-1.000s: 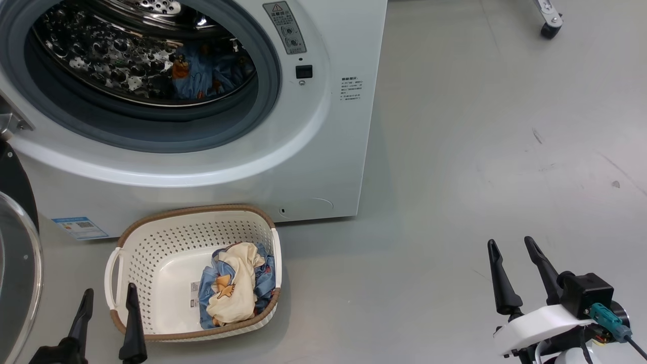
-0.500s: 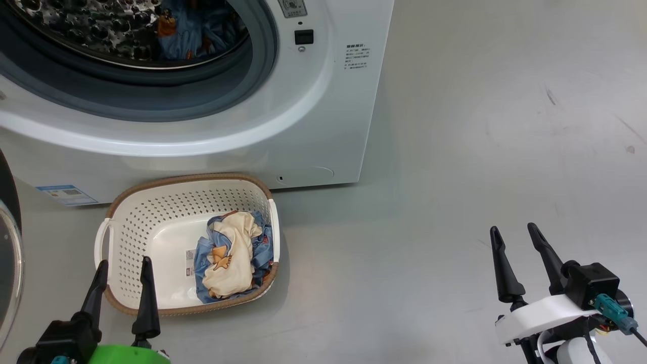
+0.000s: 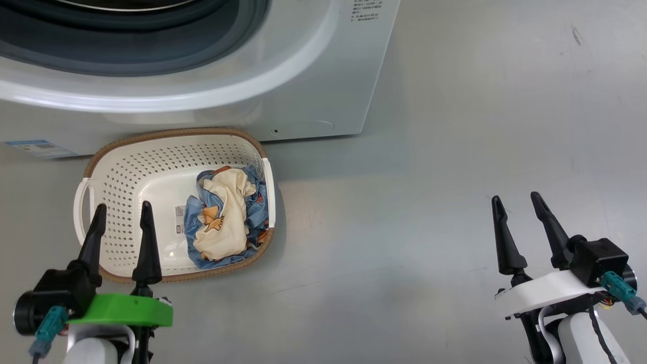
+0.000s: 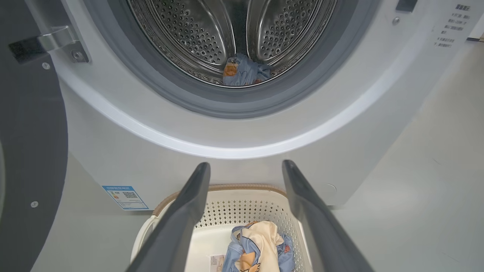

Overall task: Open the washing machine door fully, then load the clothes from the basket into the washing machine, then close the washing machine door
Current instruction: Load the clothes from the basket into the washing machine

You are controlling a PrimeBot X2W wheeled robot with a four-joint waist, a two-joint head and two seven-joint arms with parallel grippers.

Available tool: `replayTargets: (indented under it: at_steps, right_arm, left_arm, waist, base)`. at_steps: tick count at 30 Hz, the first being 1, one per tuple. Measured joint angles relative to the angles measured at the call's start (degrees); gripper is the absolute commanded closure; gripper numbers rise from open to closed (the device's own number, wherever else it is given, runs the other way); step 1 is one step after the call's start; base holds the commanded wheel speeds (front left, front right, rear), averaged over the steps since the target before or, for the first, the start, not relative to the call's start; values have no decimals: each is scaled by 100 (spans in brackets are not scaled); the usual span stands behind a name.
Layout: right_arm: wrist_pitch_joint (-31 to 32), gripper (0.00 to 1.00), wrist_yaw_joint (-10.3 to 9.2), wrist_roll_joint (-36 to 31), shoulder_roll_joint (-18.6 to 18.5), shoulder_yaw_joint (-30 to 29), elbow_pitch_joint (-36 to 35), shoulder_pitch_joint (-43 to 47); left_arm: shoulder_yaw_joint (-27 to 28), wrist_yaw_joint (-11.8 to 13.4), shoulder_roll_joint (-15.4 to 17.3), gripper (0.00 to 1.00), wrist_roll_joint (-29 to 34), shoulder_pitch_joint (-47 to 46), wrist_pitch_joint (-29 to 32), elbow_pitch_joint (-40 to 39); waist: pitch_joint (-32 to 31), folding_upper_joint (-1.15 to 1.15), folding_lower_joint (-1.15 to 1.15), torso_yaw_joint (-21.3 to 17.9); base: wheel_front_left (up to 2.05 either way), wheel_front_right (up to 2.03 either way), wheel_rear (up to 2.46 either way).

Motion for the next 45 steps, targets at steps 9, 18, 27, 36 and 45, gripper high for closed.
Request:
replayTargets:
  at_steps: [9, 18, 27, 36, 45]
  right_arm:
    - [0, 0, 0, -9, 7, 60, -108, -391]
    - [0, 0, 0, -10, 30, 100, -130, -624]
    - [0, 0, 0, -20, 36, 116, -208, -843]
    - [0, 0, 0, -19, 58, 90, -242, -987]
    - [0, 0, 0, -19, 116, 111, -270, -1118]
  left_arm:
    - [-51, -45, -14, 0, -23, -870, -1, 350]
    - [-74, -94, 147, 0, -37, -1516, 2, 1033]
    - [-52, -102, 459, 0, -54, -2170, 237, 1769]
    - [-164, -123, 587, 0, -57, -2887, 443, 2354]
    - [-321, -151, 594, 0, -125, -3266, 740, 3040]
  waist:
    - [634, 0, 0, -60]
    - [1141, 0, 1, -204]
    - [1613, 0, 0, -353]
    - [2072, 0, 0, -483]
    - [2434, 0, 0, -581]
  base:
    - [0, 0, 0]
    - [0, 0, 0]
    - [0, 0, 0]
    - [0, 0, 0]
    - [0, 0, 0]
